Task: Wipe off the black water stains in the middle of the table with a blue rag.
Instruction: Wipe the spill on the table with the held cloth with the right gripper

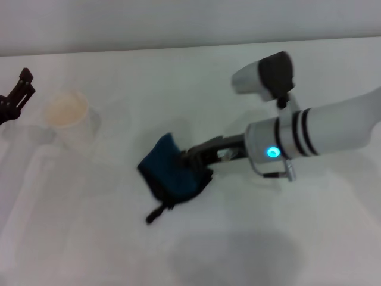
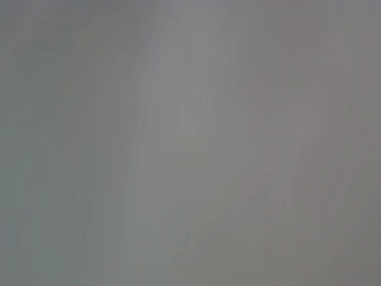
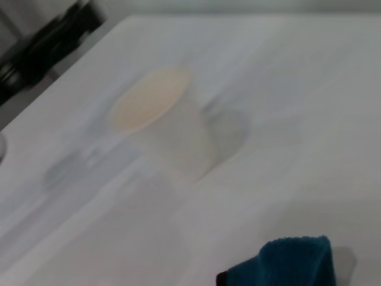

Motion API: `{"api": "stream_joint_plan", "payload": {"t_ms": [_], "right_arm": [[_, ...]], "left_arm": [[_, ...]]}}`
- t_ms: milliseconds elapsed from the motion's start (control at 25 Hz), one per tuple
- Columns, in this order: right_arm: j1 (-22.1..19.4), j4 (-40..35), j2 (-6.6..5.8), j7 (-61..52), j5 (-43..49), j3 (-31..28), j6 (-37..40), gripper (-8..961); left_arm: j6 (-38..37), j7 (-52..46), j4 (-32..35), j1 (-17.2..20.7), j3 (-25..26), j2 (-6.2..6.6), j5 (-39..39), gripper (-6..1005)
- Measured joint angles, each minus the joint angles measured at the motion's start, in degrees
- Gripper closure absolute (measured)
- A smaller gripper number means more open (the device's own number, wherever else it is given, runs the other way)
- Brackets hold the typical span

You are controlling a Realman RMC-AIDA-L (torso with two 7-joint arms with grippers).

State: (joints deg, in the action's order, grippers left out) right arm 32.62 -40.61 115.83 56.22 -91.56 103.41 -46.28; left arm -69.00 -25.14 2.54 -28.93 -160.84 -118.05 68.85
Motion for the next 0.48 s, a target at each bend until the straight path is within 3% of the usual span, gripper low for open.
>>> {"api": "stream_joint_plan", "payload": {"t_ms": [160,480], "right_arm": [[-1.98,0.64,-0.72,2.47,0.47,-6.86,0.02,883],[-8.20,0.73,-3.37,5.19,0.68,-19.12,-2.11,858]], "left_arm": [[0.02,0.00,0.00,0.00,0.00,0.05,0.17,111],[0.02,0.00,0.00,-0.07,0.15,0.30,0.67,111]]}}
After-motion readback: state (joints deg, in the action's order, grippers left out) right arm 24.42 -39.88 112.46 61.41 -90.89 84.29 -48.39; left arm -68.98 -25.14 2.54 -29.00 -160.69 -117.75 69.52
